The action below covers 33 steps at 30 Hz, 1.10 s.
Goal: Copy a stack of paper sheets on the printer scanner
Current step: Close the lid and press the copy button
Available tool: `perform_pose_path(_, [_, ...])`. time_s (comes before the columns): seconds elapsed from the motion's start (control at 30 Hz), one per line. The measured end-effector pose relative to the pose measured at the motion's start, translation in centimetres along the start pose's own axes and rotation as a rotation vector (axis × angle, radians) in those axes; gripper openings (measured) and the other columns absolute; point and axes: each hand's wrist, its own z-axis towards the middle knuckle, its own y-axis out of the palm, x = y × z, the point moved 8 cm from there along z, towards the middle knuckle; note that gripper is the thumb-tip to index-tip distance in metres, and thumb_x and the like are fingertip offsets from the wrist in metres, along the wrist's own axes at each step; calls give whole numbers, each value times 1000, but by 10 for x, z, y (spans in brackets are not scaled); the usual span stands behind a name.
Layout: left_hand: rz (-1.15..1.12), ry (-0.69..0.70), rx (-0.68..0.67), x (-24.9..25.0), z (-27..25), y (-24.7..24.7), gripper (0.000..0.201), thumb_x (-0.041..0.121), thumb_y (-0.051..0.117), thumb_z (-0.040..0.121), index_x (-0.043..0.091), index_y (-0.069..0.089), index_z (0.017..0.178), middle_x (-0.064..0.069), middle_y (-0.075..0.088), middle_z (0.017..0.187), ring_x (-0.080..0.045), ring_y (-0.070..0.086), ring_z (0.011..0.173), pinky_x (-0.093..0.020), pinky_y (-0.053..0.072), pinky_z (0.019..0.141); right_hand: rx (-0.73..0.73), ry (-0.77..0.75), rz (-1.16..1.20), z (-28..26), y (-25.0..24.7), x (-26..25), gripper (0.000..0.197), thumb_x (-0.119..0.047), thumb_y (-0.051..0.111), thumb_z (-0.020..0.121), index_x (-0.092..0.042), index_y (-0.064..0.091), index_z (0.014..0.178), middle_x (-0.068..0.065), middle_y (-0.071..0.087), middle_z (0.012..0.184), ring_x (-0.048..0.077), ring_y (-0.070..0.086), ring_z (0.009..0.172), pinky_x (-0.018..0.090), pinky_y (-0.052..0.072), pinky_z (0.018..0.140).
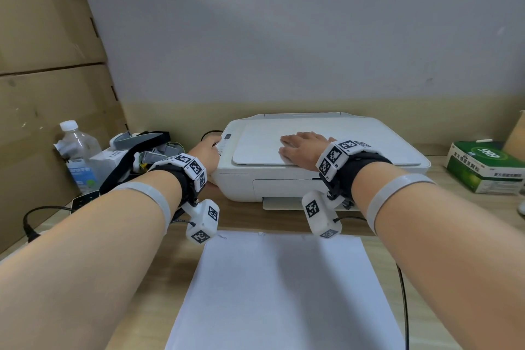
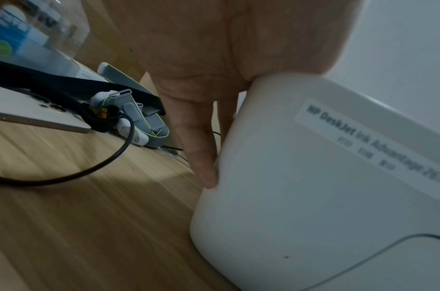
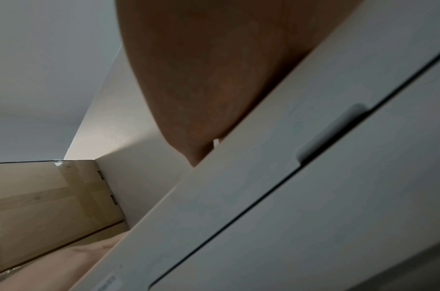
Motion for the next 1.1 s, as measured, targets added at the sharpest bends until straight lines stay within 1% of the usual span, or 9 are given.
perform_pose_path(0.17, [-5, -15, -17, 0, 0, 1, 48, 13, 23, 103, 27, 37, 147, -19, 53, 129, -42, 60, 106, -52, 53, 89, -6, -20, -108, 0, 1, -1, 41, -25, 32, 107, -16, 35, 147, 2, 26, 155, 27, 19, 144, 41, 14, 115])
perform_pose_path(0.33, [-23, 1, -20, -1, 2, 2, 49, 10, 23, 103, 24, 38, 148, -15, 48, 139, -40, 56, 111, -48, 51, 94, -8, -13, -54, -1, 0, -1, 40, -25, 29, 107, -16, 38, 145, 2, 28, 154, 26, 19, 143, 39, 13, 114])
perform_pose_path(0.47, [46, 22, -5, 2, 3, 0, 49, 8, 24, 103, 21, 37, 149, -12, 47, 145, -35, 53, 117, -37, 45, 94, 1, -12, -47, 0, 0, 0, 40, -24, 29, 107, -15, 38, 144, 3, 30, 152, 25, 21, 141, 37, 15, 112])
perform_pose_path(0.7, [81, -1, -72, 4, 7, 4, 51, 7, 27, 104, 19, 27, 153, -10, 41, 149, -34, 49, 126, -39, 42, 105, 8, 1, -32, 5, 2, 3, 39, -23, 30, 106, -15, 40, 143, 3, 33, 149, 25, 25, 138, 36, 19, 108])
perform_pose_path(0.8, [205, 23, -83, 10, 4, 1, 51, 6, 28, 103, 17, 27, 153, -14, 44, 145, -37, 53, 119, -39, 50, 95, 32, 21, -7, 7, 3, 7, 39, -24, 30, 107, -15, 39, 144, 4, 32, 150, 27, 24, 139, 37, 18, 110])
perform_pose_path(0.9, [340, 42, -94, 16, 4, -2, 48, 8, 31, 102, 15, 34, 149, -17, 51, 139, -28, 55, 97, -35, 53, 79, 48, 39, 27, 14, 6, 12, 40, -34, 30, 105, -21, 40, 142, 4, 34, 149, 28, 27, 139, 45, 20, 111])
perform_pose_path(0.97, [466, 51, -107, 20, 3, -3, 42, 6, 34, 101, 9, 42, 142, -19, 55, 134, -26, 51, 90, -36, 51, 84, 72, 68, 112, 18, 7, 19, 43, -43, 30, 101, -26, 42, 138, 4, 39, 147, 27, 31, 137, 48, 22, 109])
perform_pose_path(1.03, [556, 43, -130, 24, 0, -3, 34, 4, 36, 99, 6, 52, 128, -17, 60, 120, -29, 56, 86, -37, 54, 81, 77, 65, 149, 20, 7, 23, 45, -45, 31, 101, -26, 44, 139, 4, 41, 148, 27, 34, 136, 43, 26, 107])
perform_pose_path(1.1, [639, 35, -133, 30, -3, -6, 21, 3, 39, 95, 3, 56, 107, -10, 59, 91, -21, 50, 68, -28, 46, 59, 79, 82, 188, 16, 5, 31, 48, -49, 33, 100, -31, 42, 143, 1, 37, 152, 27, 36, 137, 41, 30, 107])
